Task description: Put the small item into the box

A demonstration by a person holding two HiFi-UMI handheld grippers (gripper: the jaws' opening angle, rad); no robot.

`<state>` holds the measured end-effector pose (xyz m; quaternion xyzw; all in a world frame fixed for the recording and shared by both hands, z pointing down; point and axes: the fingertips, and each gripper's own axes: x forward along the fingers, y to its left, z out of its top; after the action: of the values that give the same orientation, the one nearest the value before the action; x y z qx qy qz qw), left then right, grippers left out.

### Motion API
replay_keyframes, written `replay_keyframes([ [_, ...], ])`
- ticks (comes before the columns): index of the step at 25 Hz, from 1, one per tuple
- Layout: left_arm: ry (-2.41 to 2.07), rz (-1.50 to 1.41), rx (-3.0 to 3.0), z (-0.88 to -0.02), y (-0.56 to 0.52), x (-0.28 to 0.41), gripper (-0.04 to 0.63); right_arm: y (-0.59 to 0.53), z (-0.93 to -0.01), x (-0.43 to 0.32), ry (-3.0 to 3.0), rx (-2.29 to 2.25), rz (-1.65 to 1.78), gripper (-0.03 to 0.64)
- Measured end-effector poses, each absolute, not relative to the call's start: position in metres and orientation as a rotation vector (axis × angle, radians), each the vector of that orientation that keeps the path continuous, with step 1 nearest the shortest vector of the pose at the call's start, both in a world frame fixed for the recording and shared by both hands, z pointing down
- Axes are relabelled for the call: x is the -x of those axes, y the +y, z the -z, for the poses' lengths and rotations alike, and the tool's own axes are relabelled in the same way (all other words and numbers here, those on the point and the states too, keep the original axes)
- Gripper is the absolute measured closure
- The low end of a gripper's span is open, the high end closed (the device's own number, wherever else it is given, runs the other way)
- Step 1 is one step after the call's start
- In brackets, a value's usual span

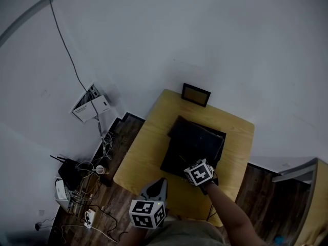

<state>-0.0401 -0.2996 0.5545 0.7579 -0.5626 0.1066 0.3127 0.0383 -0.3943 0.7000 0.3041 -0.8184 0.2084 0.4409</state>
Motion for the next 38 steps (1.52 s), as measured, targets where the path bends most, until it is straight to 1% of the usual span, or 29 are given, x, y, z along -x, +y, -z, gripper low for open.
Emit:
replay_keyframes([
  [11, -1.496, -0.277, -2.000, -0.552, -0.294, 0.041, 0.592, -0.394, -0.703, -0.038, -2.021, -0.738, -0.530, 0.568],
  [15, -1.497, -0.276, -2.007, -0.549, -0.292, 0.041, 0.592, -0.390, -0.703, -0.035, -2.057, -0.738, -0.546, 0.538],
  [17, -1.497, -0.276, -2.005, -0.550, -0.291, 0.042, 0.592, -0.390, -0.701, -0.035, -2.067, -0.753, -0.550, 0.506],
  [18, -1.497, -0.277, -2.004, -0.550, -0.290, 0.042, 0.592, -0.389, -0.697, -0.036, -2.072, -0.761, -0.551, 0.502],
  [28, -1.468, -0.271, -2.028, -0.550, -0.283, 0.043, 0.592, -0.378, -0.653, -0.047, -2.159, -0.946, -0.530, 0.502],
  [32, -1.446, -0.264, -2.051, -0.545, -0.276, 0.042, 0.592, -0.359, -0.614, -0.051, -2.231, -1.086, -0.522, 0.520],
  [35, -1.423, -0.267, -2.072, -0.541, -0.265, 0.040, 0.592, -0.336, -0.588, -0.049, -2.301, -1.166, -0.548, 0.556],
  [38, -1.401, -0.267, -2.095, -0.537, -0.252, 0.041, 0.592, -0.312, -0.565, -0.046, -2.349, -1.233, -0.560, 0.577],
])
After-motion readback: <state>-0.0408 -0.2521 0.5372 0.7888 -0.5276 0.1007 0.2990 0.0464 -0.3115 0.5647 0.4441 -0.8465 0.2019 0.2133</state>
